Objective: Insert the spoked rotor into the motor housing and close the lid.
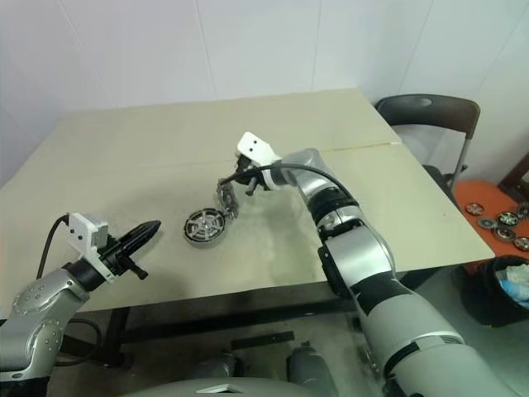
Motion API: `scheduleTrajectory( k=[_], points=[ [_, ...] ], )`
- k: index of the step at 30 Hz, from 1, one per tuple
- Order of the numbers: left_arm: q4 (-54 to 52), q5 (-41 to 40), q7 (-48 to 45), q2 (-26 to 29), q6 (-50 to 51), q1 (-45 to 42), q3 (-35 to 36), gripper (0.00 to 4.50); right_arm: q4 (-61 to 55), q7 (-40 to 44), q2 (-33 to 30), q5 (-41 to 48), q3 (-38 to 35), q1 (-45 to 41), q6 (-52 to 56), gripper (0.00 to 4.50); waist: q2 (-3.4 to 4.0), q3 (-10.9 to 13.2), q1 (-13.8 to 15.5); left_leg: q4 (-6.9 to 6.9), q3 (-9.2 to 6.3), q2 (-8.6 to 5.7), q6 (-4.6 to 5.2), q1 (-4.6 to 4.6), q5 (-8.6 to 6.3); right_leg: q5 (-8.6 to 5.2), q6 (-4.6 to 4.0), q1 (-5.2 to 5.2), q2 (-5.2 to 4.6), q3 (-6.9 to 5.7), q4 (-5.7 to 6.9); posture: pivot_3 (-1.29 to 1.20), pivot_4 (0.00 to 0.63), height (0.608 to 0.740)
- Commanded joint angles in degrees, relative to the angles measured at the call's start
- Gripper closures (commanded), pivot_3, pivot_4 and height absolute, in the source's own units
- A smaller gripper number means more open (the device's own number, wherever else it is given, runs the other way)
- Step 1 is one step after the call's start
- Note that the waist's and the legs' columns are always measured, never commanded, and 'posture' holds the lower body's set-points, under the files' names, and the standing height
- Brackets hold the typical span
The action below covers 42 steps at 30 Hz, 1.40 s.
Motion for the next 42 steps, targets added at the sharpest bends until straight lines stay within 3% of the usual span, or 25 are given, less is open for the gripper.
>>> scheduleTrajectory(
  k=[1, 9, 18, 30, 42],
  points=[
    [-3.2, -0.5, 1.3, 0.9, 1.1, -1.2, 0.5, 4.50, -5.2, 3.1, -0.1, 1.5, 0.2, 0.7, 2.5, 4.34, -0.01, 0.0, 0.1, 0.00, 0.00, 0.00, 0.00, 0.00, 0.00, 0.00, 0.00, 0.00, 0.00, 0.00, 0.00, 0.00, 0.000, 0.740],
    [-5.2, -0.7, 2.6, 1.3, 3.7, -1.9, 0.4, 4.50, -11.6, 5.4, -0.3, 0.7, 4.0, 4.9, 4.7, 4.34, -0.02, 0.0, 0.0, 0.04, 0.00, 0.00, 0.00, 0.00, 0.00, 0.00, 0.00, 0.00, -0.01, -0.02, 0.02, 0.00, 0.000, 0.740],
    [-4.4, 0.4, 2.5, 1.1, 3.5, -2.2, -0.1, 4.50, -21.7, 5.2, 4.1, 4.2, 4.8, 10.4, 13.5, 4.34, -0.03, 0.0, 0.0, 0.03, 0.00, 0.01, 0.00, -0.02, 0.00, 0.01, 0.01, -0.06, -0.01, -0.01, 0.02, 0.00, 0.000, 0.740],
    [-0.4, 2.6, 1.2, 0.4, -0.9, -1.8, -0.1, 4.50, -21.4, -7.6, 6.8, 0.6, 7.9, 17.6, 11.4, 4.34, -0.06, -0.1, 0.2, 0.06, 0.01, -0.02, -0.01, -0.02, 0.00, 0.01, 0.01, -0.25, -0.02, -0.01, 0.03, 0.00, 0.000, 0.740],
    [2.3, 4.3, 1.1, -0.2, -3.1, -2.7, -1.3, 4.50, -27.7, -2.7, 4.0, 3.7, 9.3, 22.4, 15.4, 0.34, -0.09, -0.1, 0.1, 0.13, -0.01, 0.00, 0.00, 0.07, 0.00, 0.01, 0.01, -0.11, -0.01, -0.02, 0.05, 0.00, 0.000, 0.740]
  ],
)
